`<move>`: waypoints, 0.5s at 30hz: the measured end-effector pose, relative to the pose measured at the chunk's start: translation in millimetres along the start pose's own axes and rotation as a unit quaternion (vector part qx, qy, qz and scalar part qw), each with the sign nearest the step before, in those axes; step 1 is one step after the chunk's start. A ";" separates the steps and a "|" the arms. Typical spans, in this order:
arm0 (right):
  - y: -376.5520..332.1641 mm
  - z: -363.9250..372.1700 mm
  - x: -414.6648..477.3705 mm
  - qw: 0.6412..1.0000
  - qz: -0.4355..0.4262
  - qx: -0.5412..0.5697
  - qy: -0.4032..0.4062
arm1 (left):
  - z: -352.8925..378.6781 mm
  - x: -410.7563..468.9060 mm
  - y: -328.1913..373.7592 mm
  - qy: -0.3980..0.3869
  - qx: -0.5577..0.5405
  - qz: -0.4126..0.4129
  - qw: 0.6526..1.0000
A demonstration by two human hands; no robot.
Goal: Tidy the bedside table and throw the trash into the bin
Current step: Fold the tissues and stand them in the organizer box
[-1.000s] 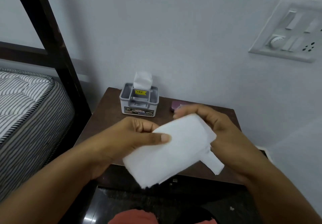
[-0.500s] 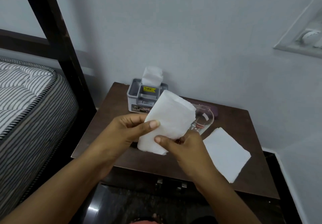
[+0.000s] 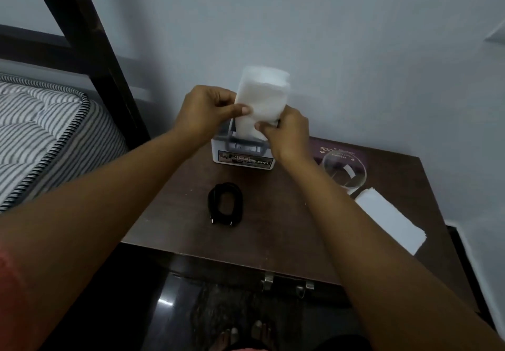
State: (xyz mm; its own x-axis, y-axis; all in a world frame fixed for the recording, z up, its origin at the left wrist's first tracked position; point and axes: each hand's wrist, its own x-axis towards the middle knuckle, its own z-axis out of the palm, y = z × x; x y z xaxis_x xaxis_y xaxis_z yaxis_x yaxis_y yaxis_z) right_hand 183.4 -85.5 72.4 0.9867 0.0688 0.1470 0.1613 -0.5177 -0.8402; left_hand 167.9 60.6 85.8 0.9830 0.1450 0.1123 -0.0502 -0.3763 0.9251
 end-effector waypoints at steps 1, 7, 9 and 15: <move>4.0 5.4 4.3 1.000 0.001 -0.002 0.002 | 0.9 4.3 -5.2 0.003 0.010 0.001 1.000; 22.2 26.1 18.2 0.999 -0.021 -0.003 0.024 | 6.7 15.7 -25.7 0.041 0.009 0.026 0.999; 26.2 31.7 21.6 0.999 -0.037 -0.031 0.023 | 8.0 19.0 -29.5 0.049 0.013 0.036 0.998; 33.9 34.0 26.9 0.984 -0.056 -0.170 0.004 | 8.4 23.6 -37.3 0.046 0.039 0.028 0.998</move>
State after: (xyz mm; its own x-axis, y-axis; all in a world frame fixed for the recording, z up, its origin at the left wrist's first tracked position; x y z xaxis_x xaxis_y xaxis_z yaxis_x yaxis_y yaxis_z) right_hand 216.0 -72.2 30.2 0.9630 0.1356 0.2329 0.2516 -0.7622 -0.5964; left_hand 194.4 70.3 50.9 0.9587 0.2029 0.1994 -0.0875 -0.4565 0.8854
